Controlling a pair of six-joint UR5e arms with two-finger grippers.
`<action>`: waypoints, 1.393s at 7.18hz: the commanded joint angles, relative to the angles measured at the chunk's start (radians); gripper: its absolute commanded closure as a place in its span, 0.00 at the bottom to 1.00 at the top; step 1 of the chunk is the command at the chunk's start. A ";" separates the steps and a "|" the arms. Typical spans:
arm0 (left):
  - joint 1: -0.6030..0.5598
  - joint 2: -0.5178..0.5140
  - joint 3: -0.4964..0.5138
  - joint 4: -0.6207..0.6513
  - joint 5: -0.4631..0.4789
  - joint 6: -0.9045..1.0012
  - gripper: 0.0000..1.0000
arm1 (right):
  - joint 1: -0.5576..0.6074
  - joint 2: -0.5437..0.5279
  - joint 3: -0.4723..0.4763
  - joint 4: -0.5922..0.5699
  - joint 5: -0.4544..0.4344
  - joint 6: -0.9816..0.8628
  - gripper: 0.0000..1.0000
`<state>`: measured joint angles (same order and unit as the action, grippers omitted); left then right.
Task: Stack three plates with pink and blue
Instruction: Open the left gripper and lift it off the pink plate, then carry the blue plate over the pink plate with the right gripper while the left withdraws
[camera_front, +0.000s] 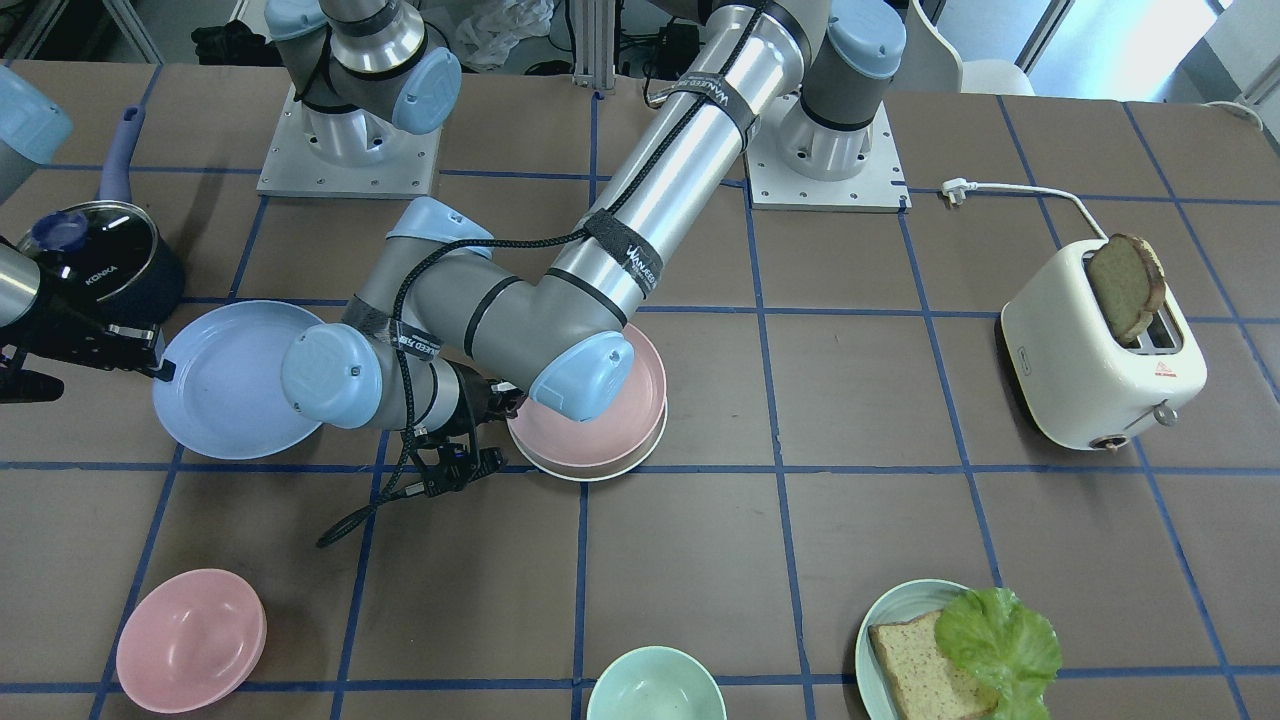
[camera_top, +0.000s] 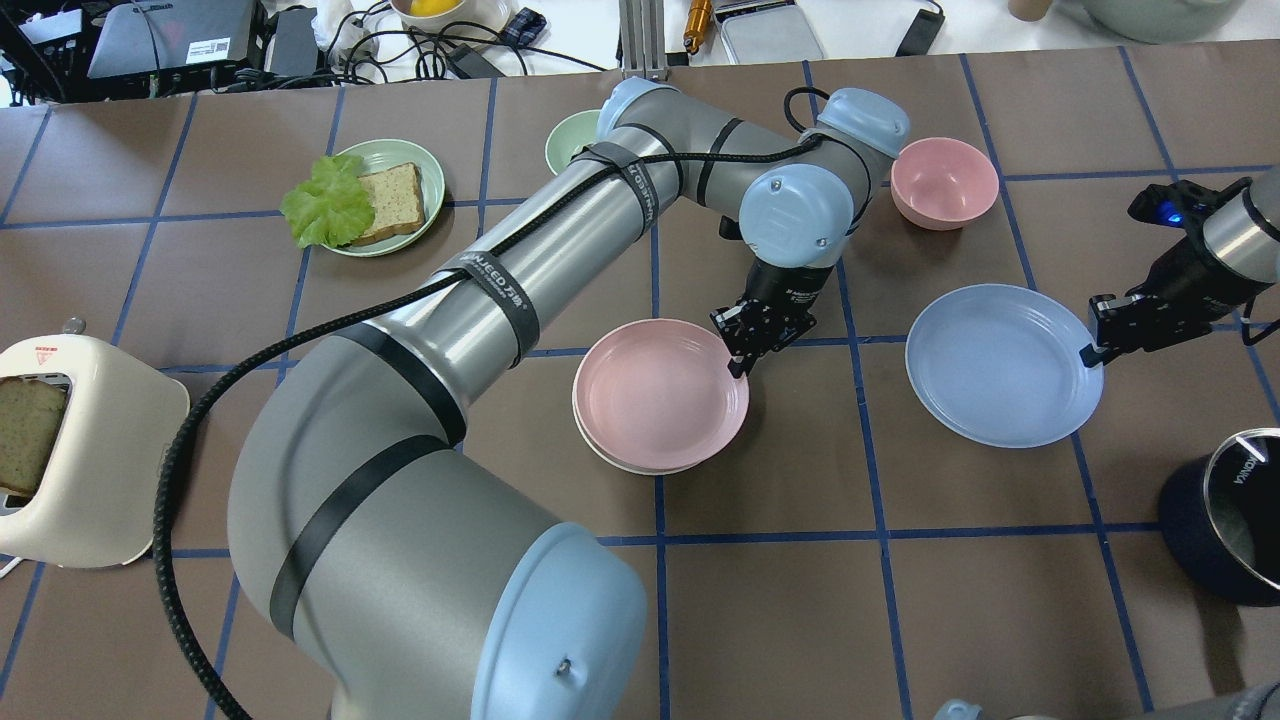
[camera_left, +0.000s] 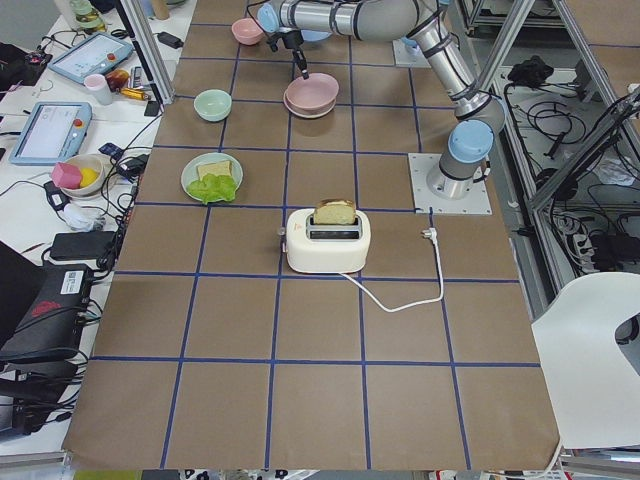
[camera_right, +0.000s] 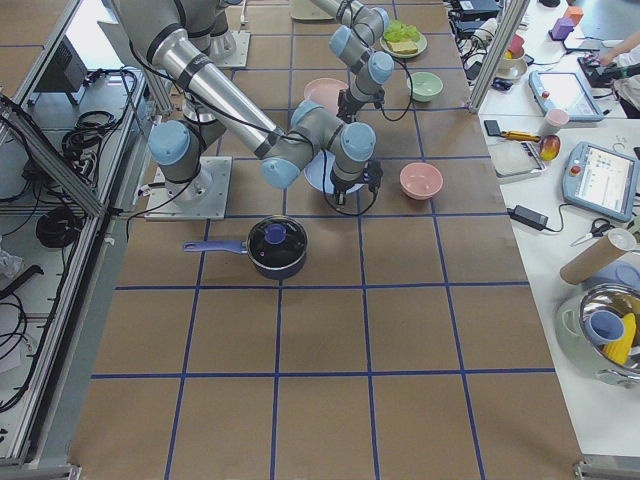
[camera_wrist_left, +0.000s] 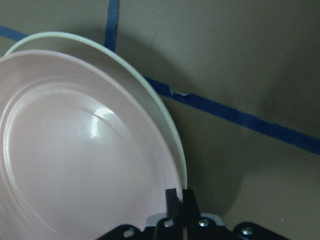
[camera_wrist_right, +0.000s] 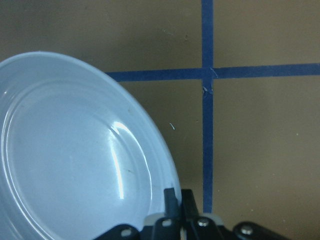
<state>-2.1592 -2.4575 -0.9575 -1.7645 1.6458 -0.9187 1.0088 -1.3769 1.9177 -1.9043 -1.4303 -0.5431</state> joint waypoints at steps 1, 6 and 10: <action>0.005 0.000 -0.001 0.002 0.000 0.006 0.13 | 0.001 -0.001 -0.003 0.002 0.001 0.000 1.00; 0.041 0.087 0.191 -0.051 0.005 0.040 0.00 | 0.011 -0.001 -0.031 -0.005 0.008 0.029 1.00; 0.163 0.199 0.227 -0.155 0.019 0.282 0.00 | 0.215 -0.002 -0.031 -0.015 0.059 0.343 1.00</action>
<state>-2.0369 -2.2919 -0.7298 -1.8684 1.6643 -0.6987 1.1598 -1.3778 1.8875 -1.9170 -1.4038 -0.3100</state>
